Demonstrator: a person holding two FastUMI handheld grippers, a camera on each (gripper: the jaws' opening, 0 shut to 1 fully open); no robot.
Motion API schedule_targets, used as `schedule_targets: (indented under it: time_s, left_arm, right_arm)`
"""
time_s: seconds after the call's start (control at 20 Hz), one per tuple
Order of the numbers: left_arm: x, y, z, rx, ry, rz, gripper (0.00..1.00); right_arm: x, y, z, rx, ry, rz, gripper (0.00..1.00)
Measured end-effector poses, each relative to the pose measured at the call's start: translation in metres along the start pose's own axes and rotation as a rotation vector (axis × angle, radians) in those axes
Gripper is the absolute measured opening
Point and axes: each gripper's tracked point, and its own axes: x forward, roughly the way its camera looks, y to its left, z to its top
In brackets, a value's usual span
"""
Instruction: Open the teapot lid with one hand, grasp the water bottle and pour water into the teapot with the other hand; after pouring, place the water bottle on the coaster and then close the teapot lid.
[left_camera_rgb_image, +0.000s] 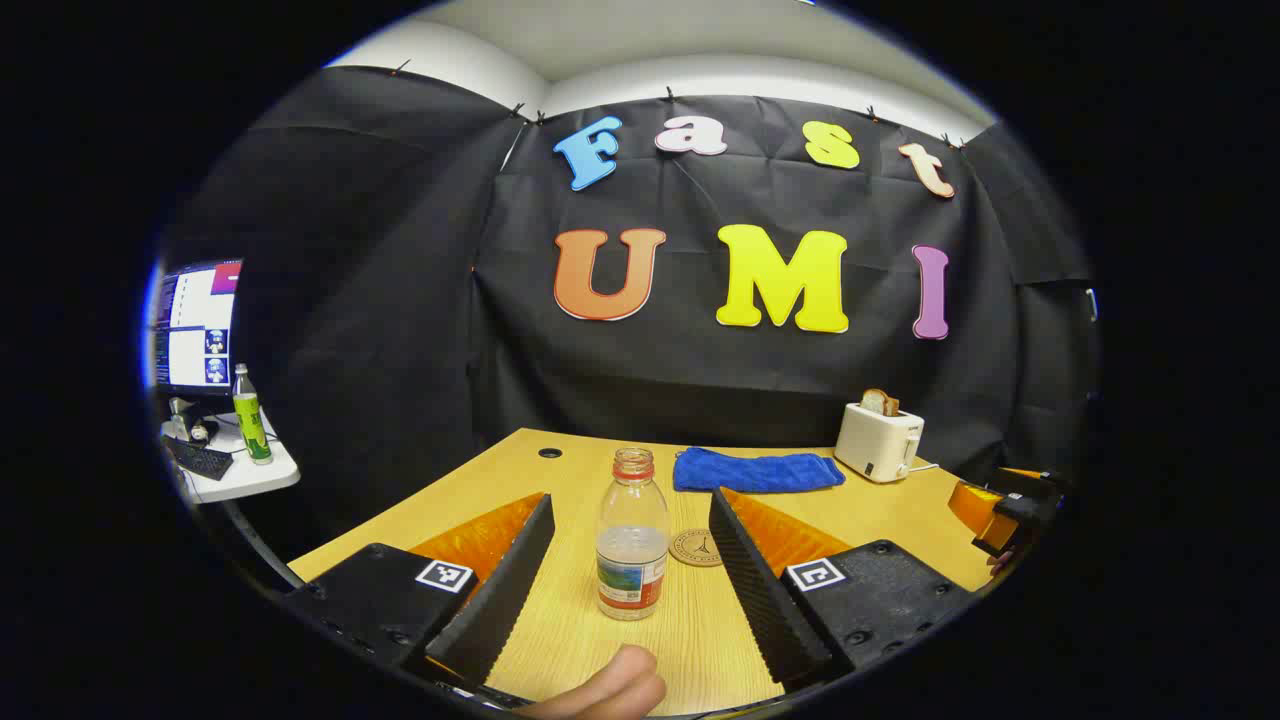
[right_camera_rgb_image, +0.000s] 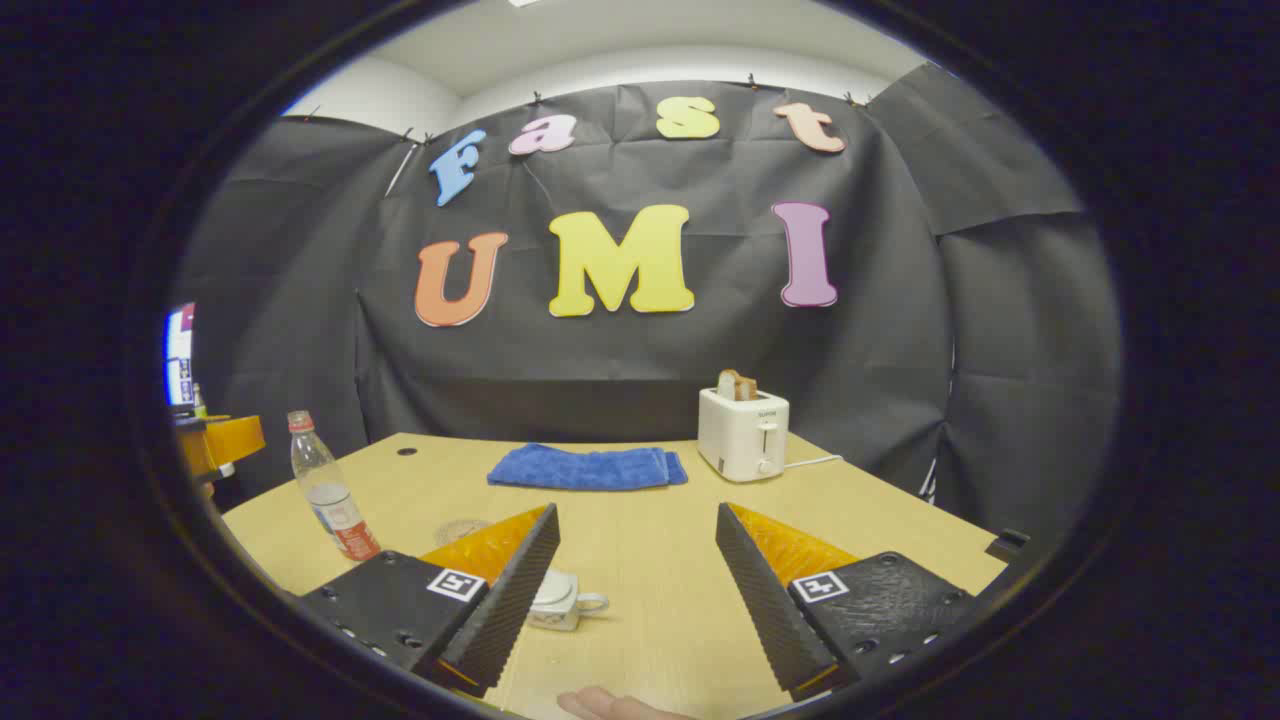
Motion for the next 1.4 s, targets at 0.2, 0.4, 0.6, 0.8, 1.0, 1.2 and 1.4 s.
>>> schedule_targets:
  time_s: [0.2, 0.4, 0.6, 0.8, 1.0, 1.2, 1.4]
  left_arm:
    - [0.003, 0.008, 0.0, 0.022, 0.0, 0.006, 0.98]
    - [0.005, 0.011, -0.004, 0.02, 0.015, 0.007, 0.98]
    - [0.007, 0.012, -0.008, 0.016, 0.029, 0.012, 0.98]
    - [0.007, 0.007, -0.009, 0.025, 0.029, 0.001, 0.98]
    - [0.011, 0.006, -0.013, 0.035, 0.039, 0.001, 0.98]
    - [0.013, 0.007, -0.017, 0.046, 0.05, 0.007, 0.98]
    - [0.015, 0.007, -0.018, 0.057, 0.051, 0.006, 0.98]
  right_arm:
    - [0.004, 0.001, -0.003, -0.027, -0.007, -0.014, 0.97]
    - [0.007, 0.001, -0.01, -0.018, 0.006, -0.011, 0.97]
    - [0.008, 0.0, -0.013, -0.027, 0.002, -0.012, 0.95]
    - [0.009, 0.002, -0.016, -0.035, 0.007, -0.007, 0.95]
    - [0.015, 0.008, -0.025, -0.038, 0.01, 0.004, 0.95]
    - [0.03, 0.018, -0.037, -0.044, 0.001, 0.01, 0.97]
    - [0.044, 0.037, -0.053, -0.072, -0.001, 0.04, 0.96]
